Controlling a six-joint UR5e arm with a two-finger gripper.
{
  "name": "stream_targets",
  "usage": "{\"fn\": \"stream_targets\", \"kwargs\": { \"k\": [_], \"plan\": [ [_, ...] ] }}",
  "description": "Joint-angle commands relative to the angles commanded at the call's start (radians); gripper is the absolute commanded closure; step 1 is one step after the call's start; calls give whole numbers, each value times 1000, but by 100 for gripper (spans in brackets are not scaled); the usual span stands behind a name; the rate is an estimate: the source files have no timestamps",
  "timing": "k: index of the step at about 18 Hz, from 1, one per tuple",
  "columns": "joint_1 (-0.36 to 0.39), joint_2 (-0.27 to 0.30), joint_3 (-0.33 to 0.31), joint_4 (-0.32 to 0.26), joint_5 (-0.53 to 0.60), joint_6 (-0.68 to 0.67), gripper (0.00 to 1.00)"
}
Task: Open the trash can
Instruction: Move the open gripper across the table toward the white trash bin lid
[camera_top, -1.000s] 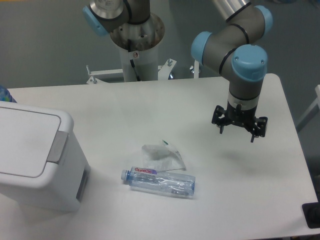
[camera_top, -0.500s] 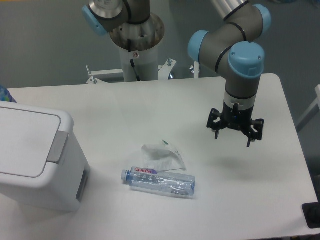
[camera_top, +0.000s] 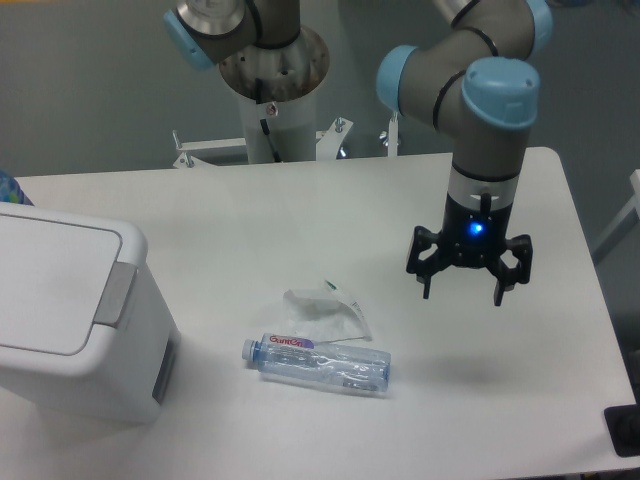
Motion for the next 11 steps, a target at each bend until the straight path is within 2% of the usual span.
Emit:
{"fn": "stream_targets", "kwargs": {
  "k": [4, 7, 11],
  "plan": [
    [-41, 43, 20, -2, -63, -145, 0],
    [-80, 54, 25, -2, -106, -293, 0],
    [-103, 55, 69, -3, -178, -425, 0]
  ]
}}
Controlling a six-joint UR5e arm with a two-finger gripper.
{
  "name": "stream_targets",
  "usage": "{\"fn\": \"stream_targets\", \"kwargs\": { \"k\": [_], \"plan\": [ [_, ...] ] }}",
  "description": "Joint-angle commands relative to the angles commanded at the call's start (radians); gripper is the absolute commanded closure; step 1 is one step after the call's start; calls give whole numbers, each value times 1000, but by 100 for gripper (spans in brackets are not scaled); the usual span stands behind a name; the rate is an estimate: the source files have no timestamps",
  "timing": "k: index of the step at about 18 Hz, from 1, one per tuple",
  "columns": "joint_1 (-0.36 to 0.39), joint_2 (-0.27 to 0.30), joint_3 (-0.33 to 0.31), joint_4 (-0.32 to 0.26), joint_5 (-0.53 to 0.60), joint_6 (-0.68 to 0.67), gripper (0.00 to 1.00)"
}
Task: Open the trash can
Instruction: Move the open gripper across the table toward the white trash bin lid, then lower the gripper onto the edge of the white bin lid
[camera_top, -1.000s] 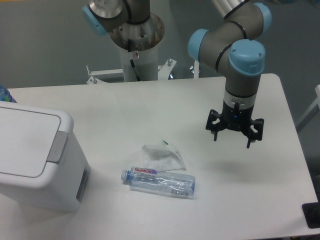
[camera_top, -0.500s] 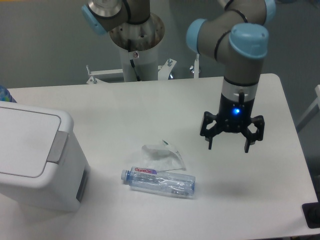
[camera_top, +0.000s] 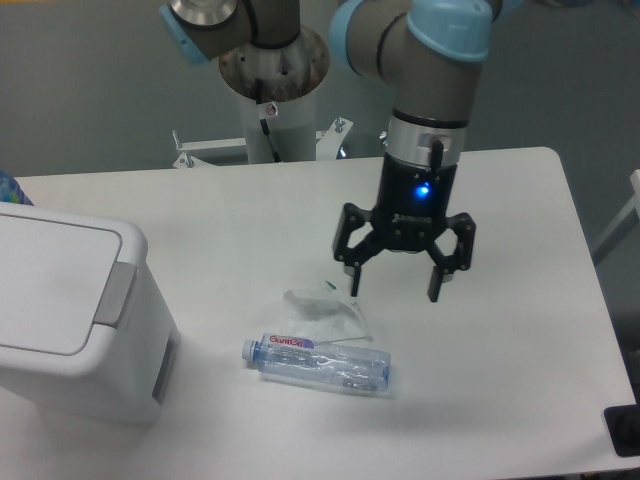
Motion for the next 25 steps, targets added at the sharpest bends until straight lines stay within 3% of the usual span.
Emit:
{"fn": "stream_targets", "kwargs": {
  "k": [4, 12, 25],
  "plan": [
    [-51, 14, 2, 2, -22, -69, 0],
    [-225, 15, -15, 3, -14, -71, 0],
    [-296, -41, -20, 11, 23, -60, 0]
  ]
}}
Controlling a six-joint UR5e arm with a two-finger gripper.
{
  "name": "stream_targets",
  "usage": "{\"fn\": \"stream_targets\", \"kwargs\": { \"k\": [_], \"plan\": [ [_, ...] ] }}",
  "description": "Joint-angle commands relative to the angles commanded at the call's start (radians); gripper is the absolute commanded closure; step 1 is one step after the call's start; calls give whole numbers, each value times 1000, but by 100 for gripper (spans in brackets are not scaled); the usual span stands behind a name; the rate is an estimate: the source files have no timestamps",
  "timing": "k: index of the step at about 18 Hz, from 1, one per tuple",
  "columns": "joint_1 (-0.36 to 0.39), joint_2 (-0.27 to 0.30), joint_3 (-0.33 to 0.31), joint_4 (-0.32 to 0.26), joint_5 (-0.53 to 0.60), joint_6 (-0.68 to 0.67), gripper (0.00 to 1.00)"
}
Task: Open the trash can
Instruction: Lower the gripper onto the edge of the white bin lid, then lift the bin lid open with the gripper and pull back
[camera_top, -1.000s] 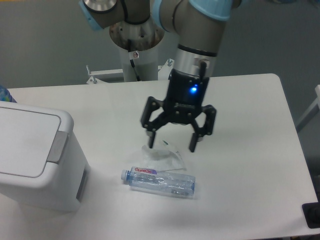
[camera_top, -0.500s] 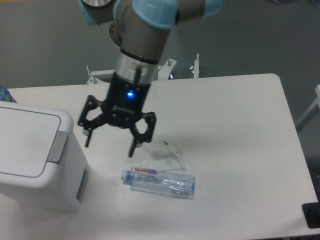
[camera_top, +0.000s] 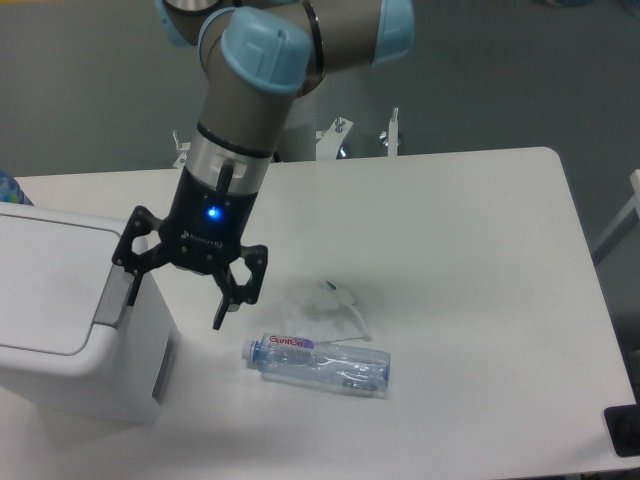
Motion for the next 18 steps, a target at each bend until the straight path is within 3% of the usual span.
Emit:
{"fn": "stream_targets", "kwargs": {
  "k": [18],
  "plan": [
    [-12, -2, -2, -2, 2, 0, 0]
  ]
}}
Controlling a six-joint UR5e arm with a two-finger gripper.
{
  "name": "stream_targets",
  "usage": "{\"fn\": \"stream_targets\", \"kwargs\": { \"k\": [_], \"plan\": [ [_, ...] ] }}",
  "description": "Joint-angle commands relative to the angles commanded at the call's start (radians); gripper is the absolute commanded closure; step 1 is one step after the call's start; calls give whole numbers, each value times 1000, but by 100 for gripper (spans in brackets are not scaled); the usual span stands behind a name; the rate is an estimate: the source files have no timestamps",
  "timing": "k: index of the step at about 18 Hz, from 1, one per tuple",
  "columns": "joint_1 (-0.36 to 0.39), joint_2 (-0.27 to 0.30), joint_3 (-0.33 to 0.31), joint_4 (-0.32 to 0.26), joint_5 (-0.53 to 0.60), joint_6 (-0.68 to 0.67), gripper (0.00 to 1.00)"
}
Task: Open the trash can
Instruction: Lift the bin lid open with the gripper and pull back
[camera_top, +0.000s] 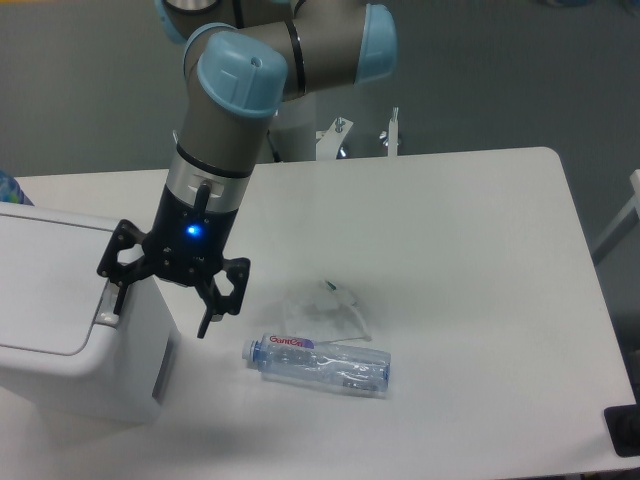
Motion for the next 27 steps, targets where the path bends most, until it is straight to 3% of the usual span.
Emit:
{"fn": "stream_targets", "kwargs": {
  "k": [14, 18, 22, 27],
  "plan": [
    [0, 0, 3, 2, 14, 0, 0],
    [5, 2, 32, 2, 14, 2, 0],
    [96, 3, 41, 3, 32, 29, 0],
    [205, -2, 17, -2, 174, 269, 0]
  ]
}}
